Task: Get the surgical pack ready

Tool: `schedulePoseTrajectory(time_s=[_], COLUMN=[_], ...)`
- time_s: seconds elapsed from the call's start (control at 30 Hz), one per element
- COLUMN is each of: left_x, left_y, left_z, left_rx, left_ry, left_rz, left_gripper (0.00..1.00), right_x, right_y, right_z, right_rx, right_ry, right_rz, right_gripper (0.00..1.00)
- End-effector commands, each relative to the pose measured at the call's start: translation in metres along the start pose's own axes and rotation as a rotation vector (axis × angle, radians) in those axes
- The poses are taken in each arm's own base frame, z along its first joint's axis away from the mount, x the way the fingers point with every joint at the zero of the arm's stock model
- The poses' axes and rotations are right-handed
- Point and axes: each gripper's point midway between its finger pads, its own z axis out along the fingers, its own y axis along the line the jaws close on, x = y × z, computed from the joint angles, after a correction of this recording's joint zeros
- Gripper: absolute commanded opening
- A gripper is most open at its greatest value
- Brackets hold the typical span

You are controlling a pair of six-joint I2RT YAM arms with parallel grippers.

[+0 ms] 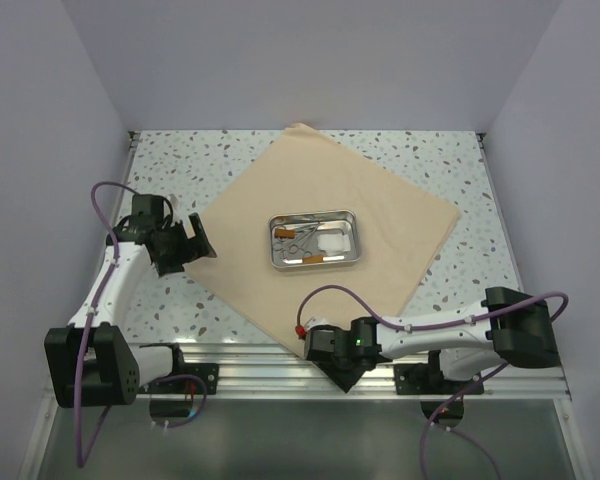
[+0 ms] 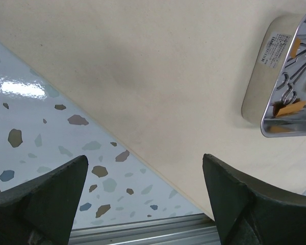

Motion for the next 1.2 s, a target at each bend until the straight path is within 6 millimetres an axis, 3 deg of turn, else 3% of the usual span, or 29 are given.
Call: schedulePoseTrajectory(time_s=[0.0, 0.17, 0.27, 0.37, 0.53, 0.7, 0.83, 0.87, 0.93, 0.97, 1.13, 1.17], left_x=[-0.003, -0.006, -0.007, -0.006, -0.009, -0.015, -0.028, -0.030, -0.041, -0.043, -0.062, -0.064], left_y=[-0.001, -0.002, -0.001, -0.001, -0.001, 0.005, 0.027, 0.028, 0.038, 0.041, 0.068, 0.071], left_z=[-0.001, -0.002, -0.002, -0.001, -0.001, -0.003, -0.013, -0.014, -0.020, -0.020, -0.013, -0.011], left_rx=[0.007, 0.005, 0.001, 0.002, -0.001, -0.045, -0.200, -0.206, -0.278, -0.300, -0.494, -0.519], left_ry=[-0.018, -0.024, -0.023, -0.021, -0.029, -0.046, -0.099, -0.102, -0.144, -0.152, -0.172, -0.164], left_rz=[-0.017, -0.008, -0.004, -0.004, -0.004, -0.006, -0.039, -0.042, -0.048, -0.051, -0.133, -0.147], left_gripper=[0.98, 0.98, 0.98, 0.98, 0.98, 0.98, 0.98, 0.98, 0.99, 0.99, 0.99, 0.99], right_x=[-0.003, -0.006, -0.009, -0.016, -0.053, -0.111, -0.167, -0.189, -0.214, -0.237, -0.303, -0.321], right_y=[-0.005, -0.003, -0.003, -0.009, -0.021, -0.036, -0.074, -0.077, -0.097, -0.102, -0.154, -0.160], right_z=[0.005, 0.008, 0.003, -0.010, -0.055, -0.094, -0.116, -0.135, -0.147, -0.156, -0.183, -0.203], right_rx=[0.033, 0.039, 0.046, 0.076, 0.146, 0.174, 0.221, 0.209, 0.236, 0.252, 0.345, 0.349], right_ry=[-0.023, -0.025, -0.038, -0.074, -0.221, -0.344, -0.407, -0.463, -0.490, -0.519, -0.590, -0.651], right_rz=[0.011, 0.025, 0.030, 0.038, 0.048, 0.089, 0.140, 0.157, 0.166, 0.172, 0.207, 0.225], right_gripper=[0.42, 0.30, 0.16, 0.01, 0.00, 0.00, 0.00, 0.00, 0.00, 0.00, 0.00, 0.00])
